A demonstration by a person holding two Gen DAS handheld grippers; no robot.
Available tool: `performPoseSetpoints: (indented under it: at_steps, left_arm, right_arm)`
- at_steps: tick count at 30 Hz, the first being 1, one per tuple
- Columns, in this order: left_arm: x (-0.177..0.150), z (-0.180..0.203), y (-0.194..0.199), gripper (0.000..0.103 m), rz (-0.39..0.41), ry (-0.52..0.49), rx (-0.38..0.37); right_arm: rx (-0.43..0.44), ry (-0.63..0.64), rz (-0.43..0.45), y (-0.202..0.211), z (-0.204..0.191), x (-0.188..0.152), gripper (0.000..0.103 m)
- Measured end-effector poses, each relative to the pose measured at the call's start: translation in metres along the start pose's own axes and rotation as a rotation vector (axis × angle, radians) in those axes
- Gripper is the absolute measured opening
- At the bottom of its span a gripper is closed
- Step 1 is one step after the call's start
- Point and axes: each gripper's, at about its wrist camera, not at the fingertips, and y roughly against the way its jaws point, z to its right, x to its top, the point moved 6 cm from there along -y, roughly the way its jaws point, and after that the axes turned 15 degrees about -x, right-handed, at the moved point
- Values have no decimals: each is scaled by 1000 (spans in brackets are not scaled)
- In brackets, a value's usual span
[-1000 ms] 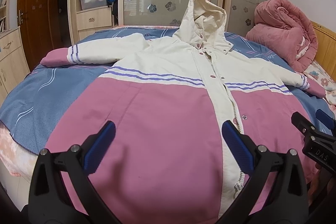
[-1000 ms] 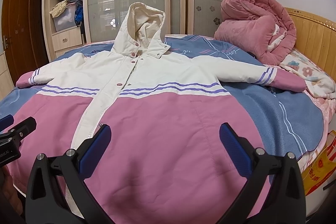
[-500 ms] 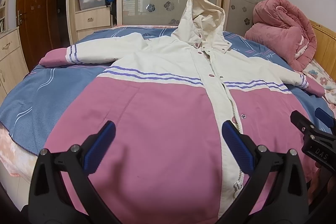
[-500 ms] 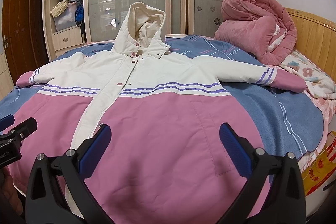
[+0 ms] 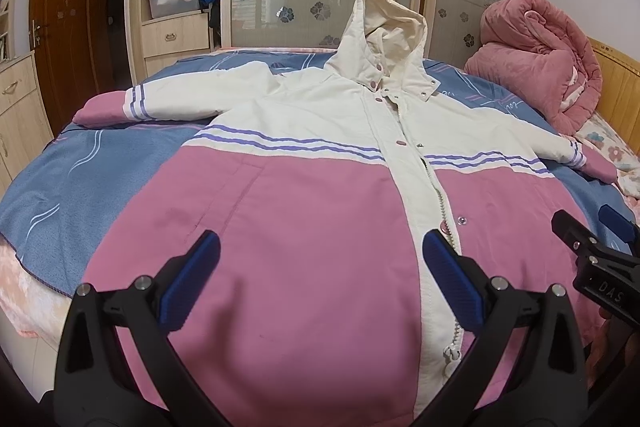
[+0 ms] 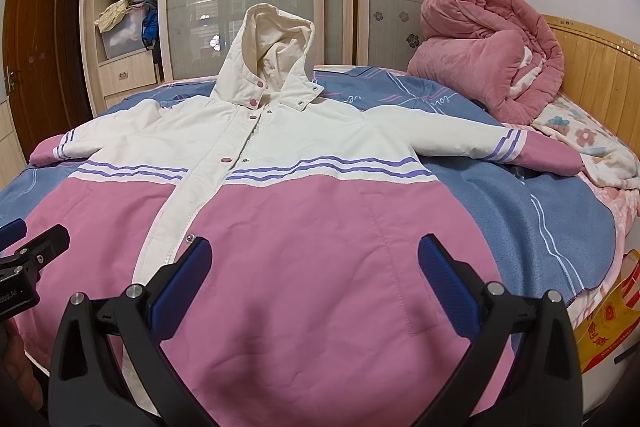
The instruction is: Fold large clothes
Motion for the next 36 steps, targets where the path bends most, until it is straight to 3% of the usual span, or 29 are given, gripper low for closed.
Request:
performPoseSetpoints:
  at_steps: [36]
  left_arm:
    - [-3, 0, -4, 101, -18, -3, -2]
  right_arm:
    - [-5, -3, -2, -3, 1, -3, 102]
